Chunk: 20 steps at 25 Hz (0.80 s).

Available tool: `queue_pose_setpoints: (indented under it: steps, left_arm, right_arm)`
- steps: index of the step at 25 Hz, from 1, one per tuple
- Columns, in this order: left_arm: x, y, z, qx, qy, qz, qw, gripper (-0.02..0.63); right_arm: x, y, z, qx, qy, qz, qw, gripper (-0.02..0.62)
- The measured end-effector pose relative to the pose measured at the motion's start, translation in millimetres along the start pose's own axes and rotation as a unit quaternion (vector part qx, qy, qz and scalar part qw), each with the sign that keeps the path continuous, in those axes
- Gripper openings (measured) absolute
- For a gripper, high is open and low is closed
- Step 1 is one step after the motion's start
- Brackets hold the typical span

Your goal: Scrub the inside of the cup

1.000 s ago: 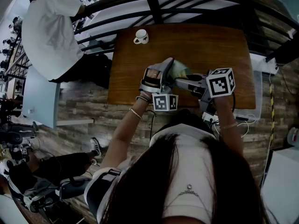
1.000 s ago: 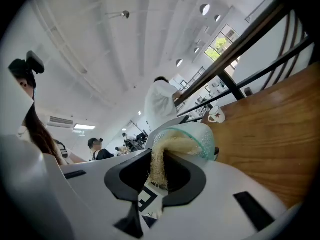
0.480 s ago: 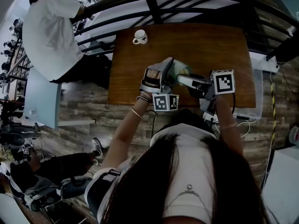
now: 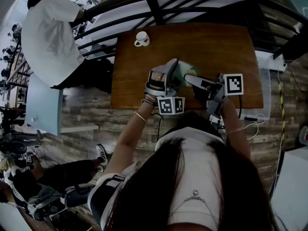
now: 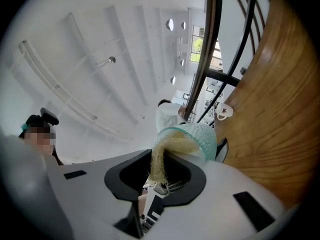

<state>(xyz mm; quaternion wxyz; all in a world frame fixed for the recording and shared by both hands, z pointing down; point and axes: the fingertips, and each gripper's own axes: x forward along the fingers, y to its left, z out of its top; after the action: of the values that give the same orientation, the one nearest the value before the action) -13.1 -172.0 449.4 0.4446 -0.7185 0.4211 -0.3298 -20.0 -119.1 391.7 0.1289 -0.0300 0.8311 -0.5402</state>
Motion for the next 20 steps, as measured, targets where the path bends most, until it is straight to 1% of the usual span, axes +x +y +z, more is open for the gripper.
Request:
queue_pose_setpoints:
  steps: [5,8,11,15,20]
  left_arm:
    - [1.6,4.1,0.3,-0.002,0.001,0.010,0.9999,0.339]
    - [1.3,5.3,-2.0,0.002,-0.001,0.012,0.9999,0.339]
    - [-0.6,4.5,-4.0,0.002,-0.001,0.009,1.0000,0.339]
    - [-3.3,4.1,-4.9,0.009,-0.001,0.005,0.9999,0.339]
    - [-3.2,2.2,-5.1,0.023,-0.001,-0.001,0.9997,0.339]
  right_arm:
    - [-3.9,3.5,9.0,0.056,-0.043,0.042,0.997,0.083]
    - [-1.4,3.3,9.1,0.062,-0.047,0.051,0.996,0.081]
    - [1.6,1.9,6.2,0.047,-0.033,0.039,0.998,0.083]
    - [5.8,-0.9,-0.5,0.005,0.003,0.005,1.000,0.081]
    - [8.6,-4.4,-6.7,-0.044,0.048,-0.031,0.997,0.081]
